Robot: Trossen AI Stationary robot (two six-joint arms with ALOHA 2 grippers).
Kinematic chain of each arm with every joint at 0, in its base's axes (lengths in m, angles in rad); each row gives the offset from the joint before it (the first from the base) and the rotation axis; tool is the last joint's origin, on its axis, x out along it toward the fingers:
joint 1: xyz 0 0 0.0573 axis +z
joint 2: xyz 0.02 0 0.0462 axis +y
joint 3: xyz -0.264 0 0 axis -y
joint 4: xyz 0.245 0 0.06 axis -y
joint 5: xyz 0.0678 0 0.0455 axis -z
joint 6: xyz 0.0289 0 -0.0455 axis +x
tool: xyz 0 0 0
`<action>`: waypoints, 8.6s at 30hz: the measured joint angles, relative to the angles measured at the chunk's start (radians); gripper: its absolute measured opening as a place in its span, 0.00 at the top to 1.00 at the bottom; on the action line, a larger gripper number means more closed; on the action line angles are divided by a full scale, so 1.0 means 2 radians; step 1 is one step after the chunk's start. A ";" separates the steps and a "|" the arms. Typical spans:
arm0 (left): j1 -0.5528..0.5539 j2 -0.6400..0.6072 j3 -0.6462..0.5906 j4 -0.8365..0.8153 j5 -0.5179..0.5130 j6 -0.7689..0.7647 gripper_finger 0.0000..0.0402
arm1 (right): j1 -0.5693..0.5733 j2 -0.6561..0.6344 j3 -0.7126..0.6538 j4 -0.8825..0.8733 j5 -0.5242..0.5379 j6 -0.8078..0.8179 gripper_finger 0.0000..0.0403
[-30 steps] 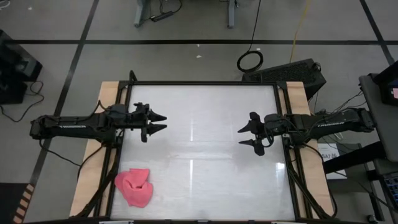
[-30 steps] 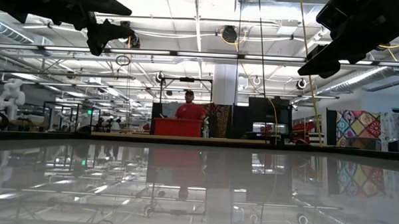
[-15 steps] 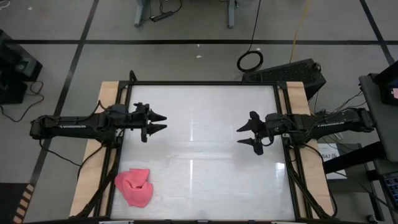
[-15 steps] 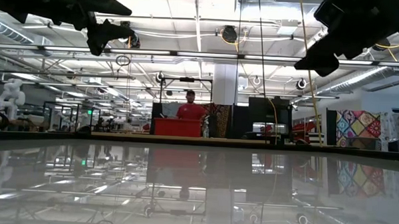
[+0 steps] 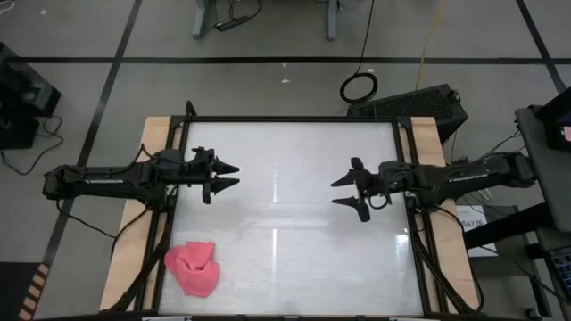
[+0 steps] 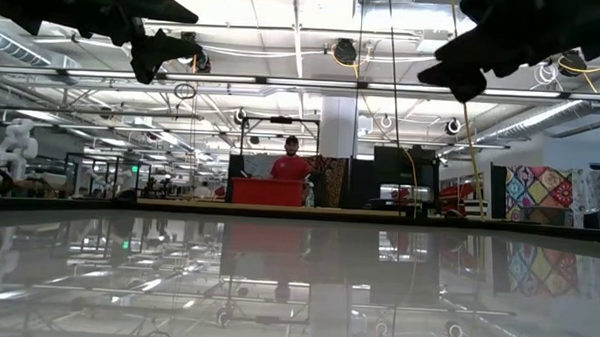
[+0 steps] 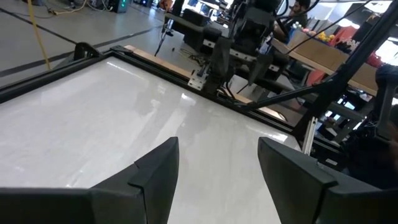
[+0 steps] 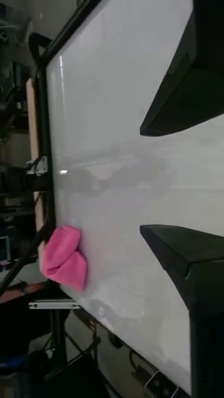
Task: Roll towel
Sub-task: Fold the pink towel
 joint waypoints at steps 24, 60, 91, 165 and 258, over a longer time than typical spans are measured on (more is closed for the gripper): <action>0.000 0.000 0.000 0.000 -0.002 0.001 0.44 | 0.049 0.331 0.066 0.305 -0.180 0.025 0.42; 0.000 0.000 0.000 -0.001 -0.008 0.000 0.44 | 0.093 0.808 0.729 0.117 -0.131 -0.042 0.42; 0.000 0.000 0.000 -0.032 -0.002 -0.041 0.44 | 0.096 0.860 0.781 0.030 -0.144 -0.054 0.42; -0.351 0.360 0.071 -0.343 0.025 -0.318 0.44 | 0.099 0.759 0.781 -0.325 -0.166 -0.163 0.42; -0.304 0.242 0.417 -0.618 -0.301 -0.216 0.44 | 0.118 0.579 0.761 -0.379 -0.008 -0.170 1.00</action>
